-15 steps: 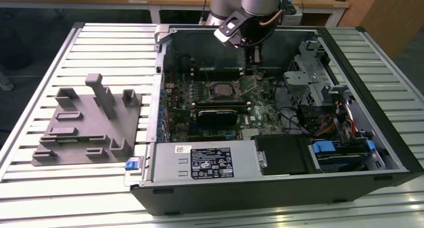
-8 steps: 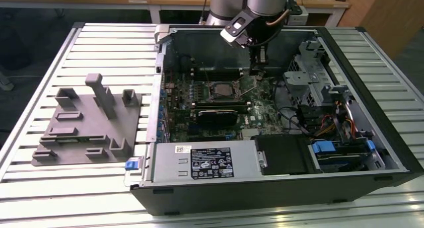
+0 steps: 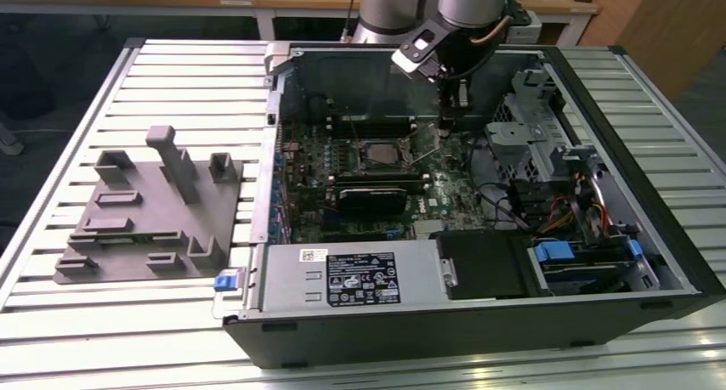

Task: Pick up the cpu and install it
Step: 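Close the cpu cover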

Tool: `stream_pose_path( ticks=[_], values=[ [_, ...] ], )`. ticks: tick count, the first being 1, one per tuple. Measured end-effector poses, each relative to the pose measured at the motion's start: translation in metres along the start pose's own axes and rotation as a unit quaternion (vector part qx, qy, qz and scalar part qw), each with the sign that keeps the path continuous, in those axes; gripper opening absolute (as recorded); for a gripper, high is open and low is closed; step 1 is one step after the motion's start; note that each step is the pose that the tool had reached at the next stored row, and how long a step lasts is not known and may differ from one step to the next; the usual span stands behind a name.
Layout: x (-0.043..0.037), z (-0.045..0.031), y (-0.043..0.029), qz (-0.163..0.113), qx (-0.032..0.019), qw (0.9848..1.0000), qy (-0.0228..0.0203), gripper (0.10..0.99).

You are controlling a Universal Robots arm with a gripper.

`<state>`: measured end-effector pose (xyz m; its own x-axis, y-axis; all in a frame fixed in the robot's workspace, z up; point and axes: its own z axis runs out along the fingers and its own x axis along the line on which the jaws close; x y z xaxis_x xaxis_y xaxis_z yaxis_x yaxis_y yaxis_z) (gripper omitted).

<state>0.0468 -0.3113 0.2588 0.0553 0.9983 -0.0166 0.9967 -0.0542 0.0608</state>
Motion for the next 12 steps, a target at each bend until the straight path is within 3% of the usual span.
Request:
stream_pose_path(
  ticks=[8,12],
  values=[
    [0.0005,0.0034,0.0073,0.000,0.0001,1.0000,-0.0001,0.106],
    [0.0006,0.0091,0.0089,0.000,0.0001,1.0000,0.0000,0.106]
  ],
)
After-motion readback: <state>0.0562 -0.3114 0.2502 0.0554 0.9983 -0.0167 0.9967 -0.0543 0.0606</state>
